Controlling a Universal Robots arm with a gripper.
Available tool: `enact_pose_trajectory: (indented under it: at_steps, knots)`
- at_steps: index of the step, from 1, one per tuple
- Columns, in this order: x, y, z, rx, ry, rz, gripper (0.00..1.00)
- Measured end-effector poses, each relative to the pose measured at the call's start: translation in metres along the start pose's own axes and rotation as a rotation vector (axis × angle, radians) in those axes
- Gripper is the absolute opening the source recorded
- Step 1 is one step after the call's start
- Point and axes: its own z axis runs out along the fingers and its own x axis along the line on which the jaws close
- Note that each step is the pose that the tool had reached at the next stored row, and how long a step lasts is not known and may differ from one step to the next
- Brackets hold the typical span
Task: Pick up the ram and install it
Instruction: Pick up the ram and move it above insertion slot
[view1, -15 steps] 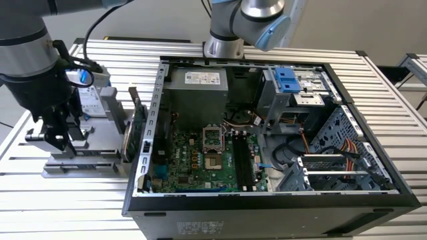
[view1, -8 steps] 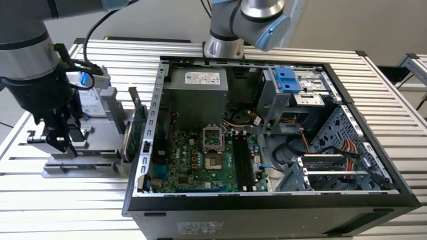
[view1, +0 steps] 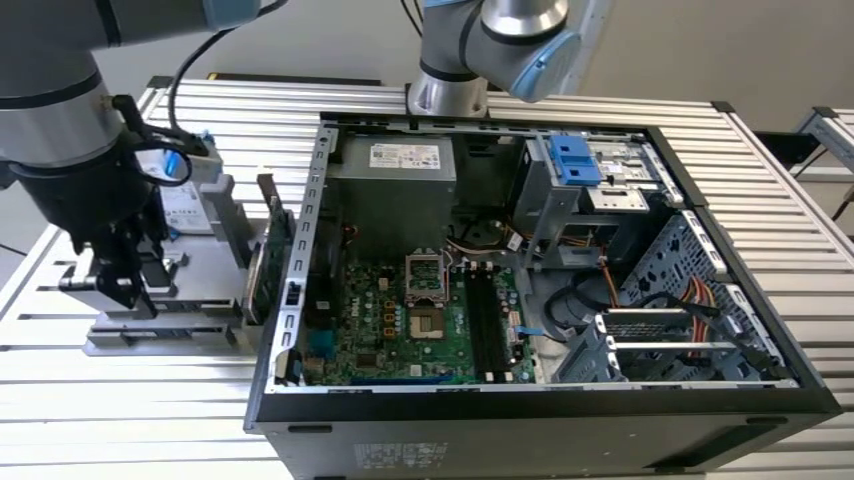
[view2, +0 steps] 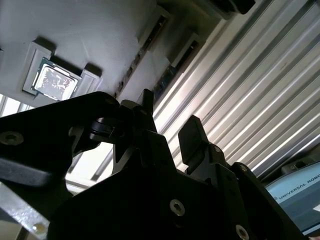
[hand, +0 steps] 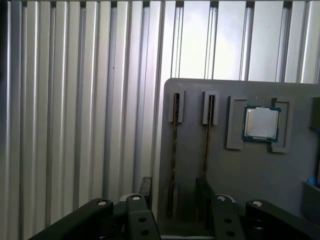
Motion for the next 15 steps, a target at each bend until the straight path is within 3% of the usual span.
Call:
enact_pose_trajectory:
  at_steps: [15]
  knots:
    - [-0.0005,0.0000,0.0124,0.0012,-0.0006,-0.009,1.00]
